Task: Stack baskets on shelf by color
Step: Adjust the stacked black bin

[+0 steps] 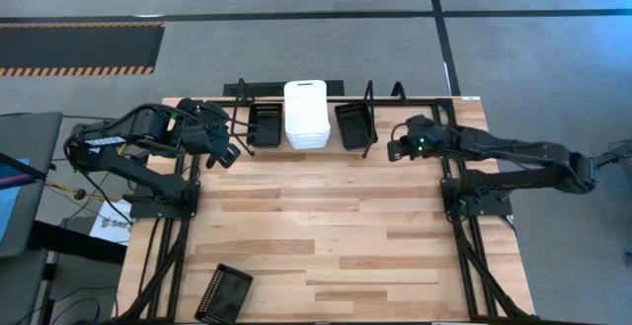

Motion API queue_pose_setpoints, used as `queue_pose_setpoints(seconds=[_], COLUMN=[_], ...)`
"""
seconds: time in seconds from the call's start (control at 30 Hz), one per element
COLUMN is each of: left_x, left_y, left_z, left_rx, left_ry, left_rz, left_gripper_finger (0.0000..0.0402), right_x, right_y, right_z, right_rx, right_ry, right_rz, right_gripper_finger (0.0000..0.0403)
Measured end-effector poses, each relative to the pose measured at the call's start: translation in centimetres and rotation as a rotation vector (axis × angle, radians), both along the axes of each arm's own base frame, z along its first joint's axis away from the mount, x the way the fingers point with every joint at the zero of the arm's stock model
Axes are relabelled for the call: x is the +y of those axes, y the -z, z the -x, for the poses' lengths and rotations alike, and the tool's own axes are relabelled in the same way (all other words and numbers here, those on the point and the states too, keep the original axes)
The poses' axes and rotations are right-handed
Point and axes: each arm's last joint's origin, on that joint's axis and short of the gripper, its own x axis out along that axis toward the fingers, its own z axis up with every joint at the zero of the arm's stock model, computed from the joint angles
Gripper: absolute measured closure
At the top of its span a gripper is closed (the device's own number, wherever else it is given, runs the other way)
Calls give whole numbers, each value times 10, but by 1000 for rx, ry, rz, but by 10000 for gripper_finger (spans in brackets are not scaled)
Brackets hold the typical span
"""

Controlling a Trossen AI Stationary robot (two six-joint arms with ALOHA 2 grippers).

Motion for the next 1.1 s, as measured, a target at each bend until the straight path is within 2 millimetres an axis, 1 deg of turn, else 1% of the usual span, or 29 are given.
queue_pose_setpoints(seconds=[0.13, 0.3, 0.4, 0.57, 0.73, 0.9, 1.1], left_x=[0, 0, 0, 0, 0, 0, 0], left_y=[0, 0, 0, 0, 0, 0, 0], left_z=[0, 0, 0, 0, 0, 0, 0], left_rx=[0, 0, -2, -3, -3, -3, -3], left_ry=[0, 0, -2, -4, -4, -4, -4], left_rz=[0, 0, 1, 2, 2, 2, 2], left_gripper_finger=[402, 401, 402, 401, 401, 401, 401], right_x=[-6, -14, -18, -28, -34, -38, -41], right_y=[12, 21, 28, 41, 52, 54, 51], right_z=[2, -2, -9, -27, -44, -57, -62], right_rx=[1, 39, 62, 80, 48, -38, -93], right_ry=[43, 53, 57, 40, 19, -17, -29], right_rz=[-7, -26, -31, -17, -18, -20, 8], right_gripper_finger=[403, 403, 403, 403, 403, 403, 403])
